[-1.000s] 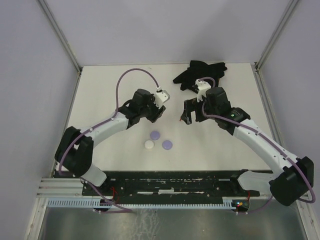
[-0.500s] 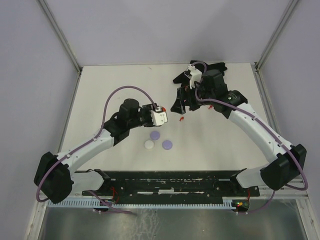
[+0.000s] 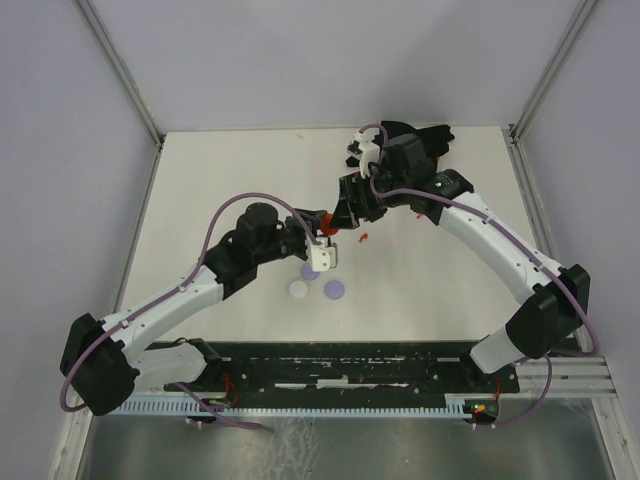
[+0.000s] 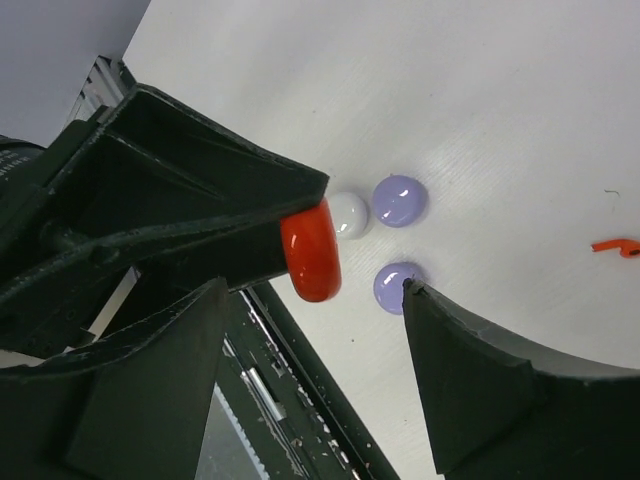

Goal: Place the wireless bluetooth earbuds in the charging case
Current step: Pick up the charging case at the center of the board.

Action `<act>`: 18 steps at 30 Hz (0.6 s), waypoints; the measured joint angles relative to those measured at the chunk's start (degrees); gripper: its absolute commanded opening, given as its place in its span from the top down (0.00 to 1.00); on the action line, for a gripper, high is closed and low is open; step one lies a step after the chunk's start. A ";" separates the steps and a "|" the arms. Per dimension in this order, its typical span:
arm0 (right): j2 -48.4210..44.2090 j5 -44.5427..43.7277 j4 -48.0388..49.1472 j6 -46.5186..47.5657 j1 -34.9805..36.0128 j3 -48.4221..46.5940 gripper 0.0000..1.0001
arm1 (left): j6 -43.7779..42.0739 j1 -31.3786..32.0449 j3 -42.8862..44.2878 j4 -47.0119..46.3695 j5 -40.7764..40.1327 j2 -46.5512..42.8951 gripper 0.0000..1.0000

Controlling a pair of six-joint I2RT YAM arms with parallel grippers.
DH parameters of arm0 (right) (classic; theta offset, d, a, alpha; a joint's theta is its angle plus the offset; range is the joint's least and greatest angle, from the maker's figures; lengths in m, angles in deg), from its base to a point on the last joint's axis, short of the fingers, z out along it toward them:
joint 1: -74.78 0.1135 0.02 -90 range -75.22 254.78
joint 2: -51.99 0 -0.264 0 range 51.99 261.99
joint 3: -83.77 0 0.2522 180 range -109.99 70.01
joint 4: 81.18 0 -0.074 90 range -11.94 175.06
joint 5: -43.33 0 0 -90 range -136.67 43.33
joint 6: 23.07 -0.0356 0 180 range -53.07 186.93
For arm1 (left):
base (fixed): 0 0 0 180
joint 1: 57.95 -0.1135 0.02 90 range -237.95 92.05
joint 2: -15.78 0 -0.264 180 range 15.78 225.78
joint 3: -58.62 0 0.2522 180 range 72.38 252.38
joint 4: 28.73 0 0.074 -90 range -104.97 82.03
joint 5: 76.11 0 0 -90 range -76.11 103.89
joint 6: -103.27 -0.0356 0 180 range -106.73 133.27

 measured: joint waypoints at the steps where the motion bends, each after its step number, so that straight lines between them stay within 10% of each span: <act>1: 0.28 0.44 -0.04 -0.02 0.24 -0.33 0.25 | -0.35 0.20 0.00 0.02 0.00 0.00 0.61; 18: 1.05 3.02 -0.70 1.16 1.49 -0.98 0.64 | -2.64 3.08 0.00 0.48 0.02 -0.57 0.58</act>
